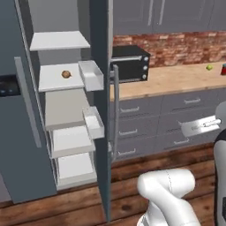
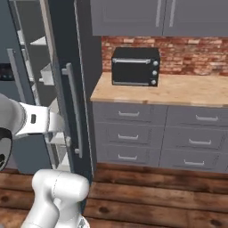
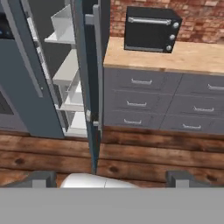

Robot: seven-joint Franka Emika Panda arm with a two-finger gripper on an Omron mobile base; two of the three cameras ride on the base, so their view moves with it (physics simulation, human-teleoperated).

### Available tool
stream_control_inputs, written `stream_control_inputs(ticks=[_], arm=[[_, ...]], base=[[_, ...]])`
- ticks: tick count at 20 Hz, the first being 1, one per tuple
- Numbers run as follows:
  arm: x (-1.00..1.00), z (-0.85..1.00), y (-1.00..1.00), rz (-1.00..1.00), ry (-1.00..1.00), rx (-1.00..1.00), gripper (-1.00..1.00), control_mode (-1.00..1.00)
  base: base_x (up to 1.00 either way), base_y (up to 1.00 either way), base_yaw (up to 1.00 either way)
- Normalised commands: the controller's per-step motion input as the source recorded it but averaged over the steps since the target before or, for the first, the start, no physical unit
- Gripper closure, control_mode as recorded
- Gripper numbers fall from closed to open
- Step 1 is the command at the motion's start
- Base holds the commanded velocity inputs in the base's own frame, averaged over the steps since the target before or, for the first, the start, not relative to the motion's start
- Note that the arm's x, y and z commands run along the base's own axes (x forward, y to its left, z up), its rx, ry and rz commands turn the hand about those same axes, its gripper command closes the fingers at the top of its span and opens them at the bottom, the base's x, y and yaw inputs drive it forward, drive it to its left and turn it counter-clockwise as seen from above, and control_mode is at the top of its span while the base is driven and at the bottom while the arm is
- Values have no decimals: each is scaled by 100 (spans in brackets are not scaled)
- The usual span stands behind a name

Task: Place the liquor on the top shelf of the fridge to keep it out of children's reach, and place the onion and pear on lower shelves for easy access.

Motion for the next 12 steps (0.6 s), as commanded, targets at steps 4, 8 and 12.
stream_control_inputs(ticks=[4, 8, 12], arm=[[0, 0, 0, 0, 0, 0, -100, 100], [0, 0, 0, 0, 0, 0, -100, 100], [0, 0, 0, 0, 0, 0, -100, 100]], base=[[47, -100, -8], [66, -100, -10], [92, -100, -21]])
